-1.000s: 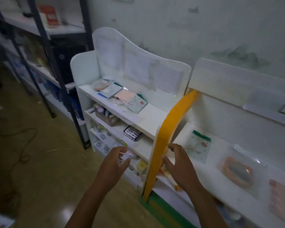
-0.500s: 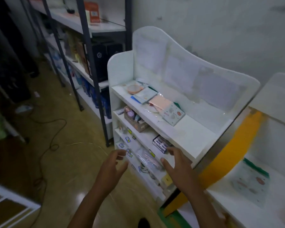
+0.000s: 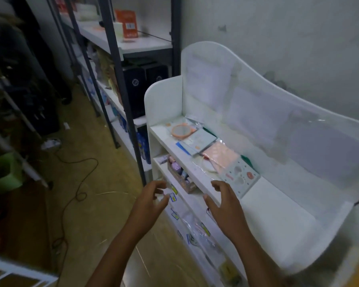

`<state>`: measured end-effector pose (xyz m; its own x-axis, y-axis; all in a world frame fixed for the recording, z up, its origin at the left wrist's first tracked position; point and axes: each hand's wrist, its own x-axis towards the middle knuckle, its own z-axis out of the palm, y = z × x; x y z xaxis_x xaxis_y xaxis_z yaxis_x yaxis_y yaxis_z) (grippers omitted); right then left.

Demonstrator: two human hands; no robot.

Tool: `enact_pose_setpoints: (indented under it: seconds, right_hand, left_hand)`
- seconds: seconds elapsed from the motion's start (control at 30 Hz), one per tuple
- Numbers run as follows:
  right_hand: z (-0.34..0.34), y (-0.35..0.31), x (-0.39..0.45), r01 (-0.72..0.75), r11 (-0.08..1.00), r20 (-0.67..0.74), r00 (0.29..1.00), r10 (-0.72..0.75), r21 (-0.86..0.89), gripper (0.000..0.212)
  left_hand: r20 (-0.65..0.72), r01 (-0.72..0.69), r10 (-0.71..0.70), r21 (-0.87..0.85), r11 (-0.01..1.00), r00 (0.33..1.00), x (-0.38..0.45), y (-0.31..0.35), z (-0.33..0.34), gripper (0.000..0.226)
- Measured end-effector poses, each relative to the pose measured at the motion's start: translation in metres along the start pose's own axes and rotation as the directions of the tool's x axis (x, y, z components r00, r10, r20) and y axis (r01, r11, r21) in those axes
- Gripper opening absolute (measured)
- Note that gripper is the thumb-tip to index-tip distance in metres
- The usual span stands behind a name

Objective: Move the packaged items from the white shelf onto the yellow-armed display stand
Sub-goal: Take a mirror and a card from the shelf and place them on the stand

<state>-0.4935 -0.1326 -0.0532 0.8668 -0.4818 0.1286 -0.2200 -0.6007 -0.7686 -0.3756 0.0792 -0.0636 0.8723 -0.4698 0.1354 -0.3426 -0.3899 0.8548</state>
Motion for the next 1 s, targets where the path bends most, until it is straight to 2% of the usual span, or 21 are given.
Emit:
enact_pose_setpoints:
  seconds: [0.37,0.7,1.0]
  right_hand:
    - [0.02,0.006,0.102,-0.086,0.996,-0.077,0.993,0.085,-0.005,0.039]
    - [0.07,-0.022,0.208,-0.203,0.978,-0.15,0.969,0.196,-0.035,0.041]
    - [0.084,-0.024,0.255,-0.312,0.944,-0.234,0.931,0.281,-0.105,0.043]
  left_hand:
    - [0.093,-0.079,0.077,0.014,0.997,0.993,0.135,-0.021,-0.006,0.031]
    - [0.231,-0.118,0.117,-0.009,0.993,0.966,0.279,-0.071,-0.037,0.032]
    - [0.355,-0.176,0.167,-0.007,0.984,0.92,0.356,-0.088,-0.028,0.032]
